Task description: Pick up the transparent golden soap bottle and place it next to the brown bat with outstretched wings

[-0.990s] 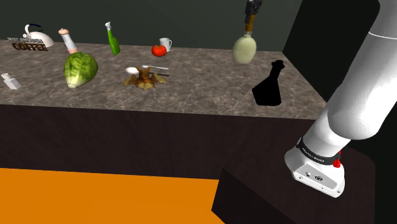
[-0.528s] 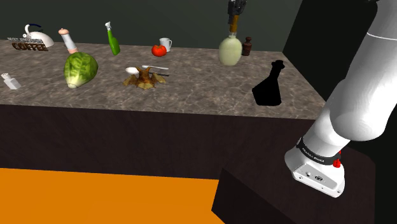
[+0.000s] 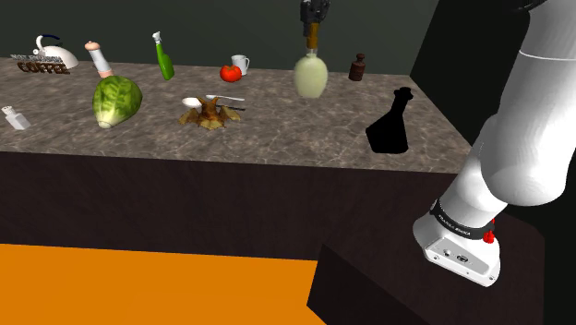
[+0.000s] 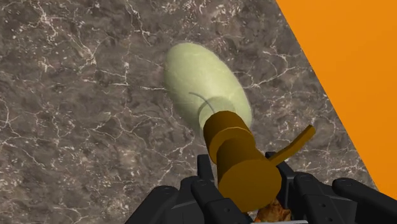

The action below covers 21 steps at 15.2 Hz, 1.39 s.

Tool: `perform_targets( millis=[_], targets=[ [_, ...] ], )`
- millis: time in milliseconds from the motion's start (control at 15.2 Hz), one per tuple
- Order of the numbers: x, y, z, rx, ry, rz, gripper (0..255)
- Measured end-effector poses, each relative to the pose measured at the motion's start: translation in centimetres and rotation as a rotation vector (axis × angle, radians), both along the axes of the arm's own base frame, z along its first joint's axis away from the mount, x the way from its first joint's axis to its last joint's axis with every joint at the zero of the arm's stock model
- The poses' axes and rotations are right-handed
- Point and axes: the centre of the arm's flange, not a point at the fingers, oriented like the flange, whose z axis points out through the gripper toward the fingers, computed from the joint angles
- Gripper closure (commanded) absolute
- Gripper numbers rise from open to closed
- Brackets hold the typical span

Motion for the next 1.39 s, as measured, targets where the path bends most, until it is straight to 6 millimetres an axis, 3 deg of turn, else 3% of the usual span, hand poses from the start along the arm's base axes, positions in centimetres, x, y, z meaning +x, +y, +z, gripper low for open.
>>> perform_targets(
  millis=[990, 1386],
  targets=[
    [9.9, 16.6, -0.2, 0.0, 0.001, -0.001, 255],
    [10.3, 17.2, -3.3, 0.0, 0.001, -0.001, 255]
  ],
)
